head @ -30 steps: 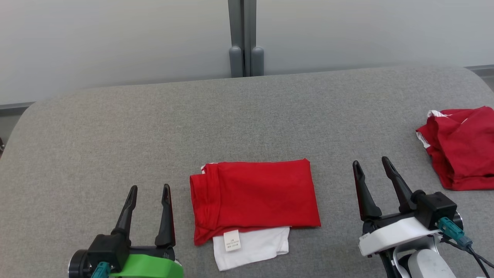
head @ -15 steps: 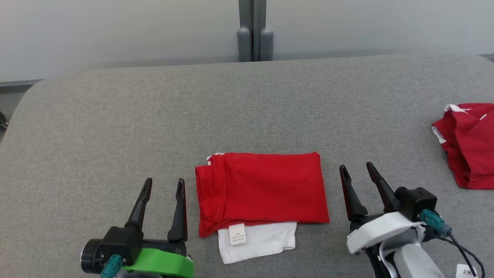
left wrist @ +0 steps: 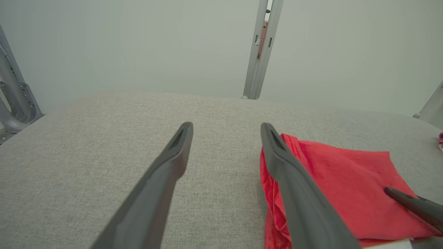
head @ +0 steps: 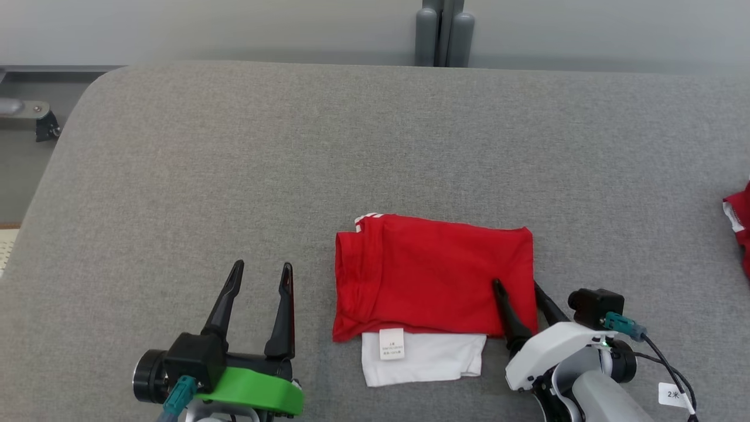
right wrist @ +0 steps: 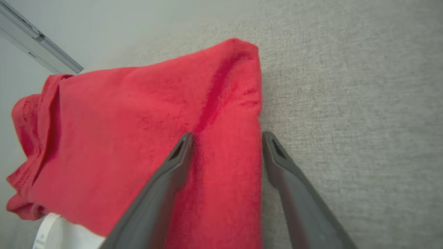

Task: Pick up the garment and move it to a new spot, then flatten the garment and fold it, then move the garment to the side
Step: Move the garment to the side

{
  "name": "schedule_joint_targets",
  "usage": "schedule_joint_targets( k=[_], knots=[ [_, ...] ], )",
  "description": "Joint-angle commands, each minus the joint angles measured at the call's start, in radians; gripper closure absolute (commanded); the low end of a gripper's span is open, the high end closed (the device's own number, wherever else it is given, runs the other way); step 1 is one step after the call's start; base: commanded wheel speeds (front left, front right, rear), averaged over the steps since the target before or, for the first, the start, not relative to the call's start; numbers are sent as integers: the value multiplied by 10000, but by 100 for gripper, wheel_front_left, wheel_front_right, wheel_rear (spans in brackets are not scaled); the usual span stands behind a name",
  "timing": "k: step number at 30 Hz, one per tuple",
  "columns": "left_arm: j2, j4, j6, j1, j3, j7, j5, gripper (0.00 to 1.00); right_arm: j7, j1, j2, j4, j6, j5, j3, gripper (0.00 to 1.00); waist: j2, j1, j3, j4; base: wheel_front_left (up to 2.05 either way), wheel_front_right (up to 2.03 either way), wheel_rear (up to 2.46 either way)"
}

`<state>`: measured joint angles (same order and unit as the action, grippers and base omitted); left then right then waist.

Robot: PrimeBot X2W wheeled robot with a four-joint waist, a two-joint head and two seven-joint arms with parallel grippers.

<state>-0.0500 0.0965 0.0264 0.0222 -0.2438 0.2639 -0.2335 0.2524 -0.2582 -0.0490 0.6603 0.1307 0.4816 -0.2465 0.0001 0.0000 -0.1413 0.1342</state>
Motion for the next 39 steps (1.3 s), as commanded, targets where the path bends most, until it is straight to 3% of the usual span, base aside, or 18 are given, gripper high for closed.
schedule_joint_targets(
  k=[1,4,5,6,12,18,23,29,39],
  knots=[
    [-19,3,15,123,-5,-2,39,0,-57,-173,-31,219,-4,214,-179,0,-1,0,-40,142,0,0,0],
    [-19,26,7,95,-26,-2,61,0,-61,-323,-30,705,-4,343,-412,4,-1,0,-1,173,0,0,0],
    [-19,34,22,79,-33,-2,100,0,-48,-390,-26,880,-5,256,-438,58,-1,0,16,165,0,0,0],
    [-19,43,40,69,-41,-2,111,0,-20,-470,-32,991,-5,121,-471,100,-1,0,33,150,0,0,0],
    [-19,58,123,-25,-109,-2,249,0,118,-906,-326,1249,-14,-1041,-770,100,-1,0,229,-211,0,0,0],
    [-19,-87,117,32,-268,-2,321,0,127,-1124,-926,595,-13,-2214,-1130,100,-1,0,350,-963,0,0,0],
    [-21,-231,138,314,-567,-2,431,0,129,-1574,-1829,85,-13,-2858,-1810,100,-1,0,198,-1821,0,0,0],
    [-28,-378,156,728,-662,-2,652,0,130,-2528,-3144,-663,-13,-2839,-2453,100,-1,0,-413,-2894,0,0,0],
    [-110,-276,541,1794,-925,-2,1623,0,127,-4052,-5542,-1112,-13,-1947,-2154,100,-1,0,-1967,-3945,0,0,0]
  ],
)
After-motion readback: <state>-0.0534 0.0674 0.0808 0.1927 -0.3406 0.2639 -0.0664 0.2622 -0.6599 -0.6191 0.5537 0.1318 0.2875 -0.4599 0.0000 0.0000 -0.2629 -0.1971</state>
